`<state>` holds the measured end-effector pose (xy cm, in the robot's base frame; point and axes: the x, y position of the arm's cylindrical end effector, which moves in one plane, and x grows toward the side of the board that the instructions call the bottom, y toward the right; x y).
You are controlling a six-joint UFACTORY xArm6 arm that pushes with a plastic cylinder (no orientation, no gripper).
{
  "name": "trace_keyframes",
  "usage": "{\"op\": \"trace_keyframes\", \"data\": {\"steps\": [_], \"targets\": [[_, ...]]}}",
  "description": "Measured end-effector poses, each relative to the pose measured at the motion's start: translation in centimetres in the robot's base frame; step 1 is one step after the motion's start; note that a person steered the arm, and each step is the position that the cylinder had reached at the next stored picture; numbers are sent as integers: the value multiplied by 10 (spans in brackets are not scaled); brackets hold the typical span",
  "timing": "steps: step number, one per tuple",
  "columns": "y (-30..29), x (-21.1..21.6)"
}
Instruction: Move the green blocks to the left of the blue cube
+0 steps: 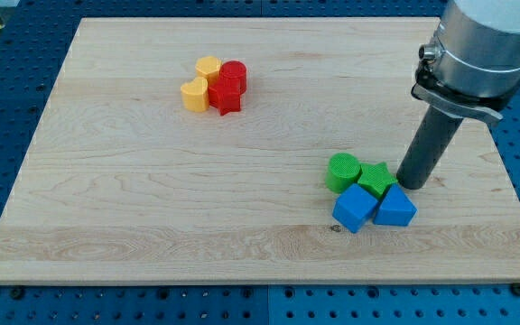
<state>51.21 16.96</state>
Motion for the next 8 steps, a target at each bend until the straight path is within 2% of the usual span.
{"op": "trace_keyframes", "data": {"steps": [2,3,5,8], "targets": [[-69,-7],[-89,-7],[-78,-1],[-165,-1]]}}
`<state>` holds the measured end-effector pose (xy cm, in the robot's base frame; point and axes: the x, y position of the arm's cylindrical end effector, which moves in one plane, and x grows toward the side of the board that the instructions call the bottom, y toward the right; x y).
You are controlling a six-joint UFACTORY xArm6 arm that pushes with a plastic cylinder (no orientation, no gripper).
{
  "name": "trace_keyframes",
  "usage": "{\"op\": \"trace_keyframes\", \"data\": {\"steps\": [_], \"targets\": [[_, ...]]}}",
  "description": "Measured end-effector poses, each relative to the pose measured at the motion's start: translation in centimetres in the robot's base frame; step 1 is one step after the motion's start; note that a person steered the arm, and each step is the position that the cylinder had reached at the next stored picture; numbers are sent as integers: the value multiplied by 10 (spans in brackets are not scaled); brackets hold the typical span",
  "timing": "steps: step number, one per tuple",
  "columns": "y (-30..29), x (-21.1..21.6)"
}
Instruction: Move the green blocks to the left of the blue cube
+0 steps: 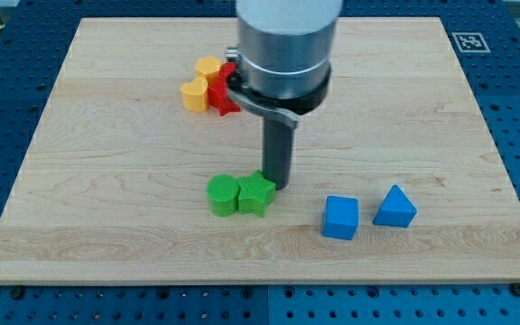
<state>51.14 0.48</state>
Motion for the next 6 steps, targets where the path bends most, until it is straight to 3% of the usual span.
{"op": "trace_keyframes", "data": {"steps": [6], "targets": [[-22,15]]}}
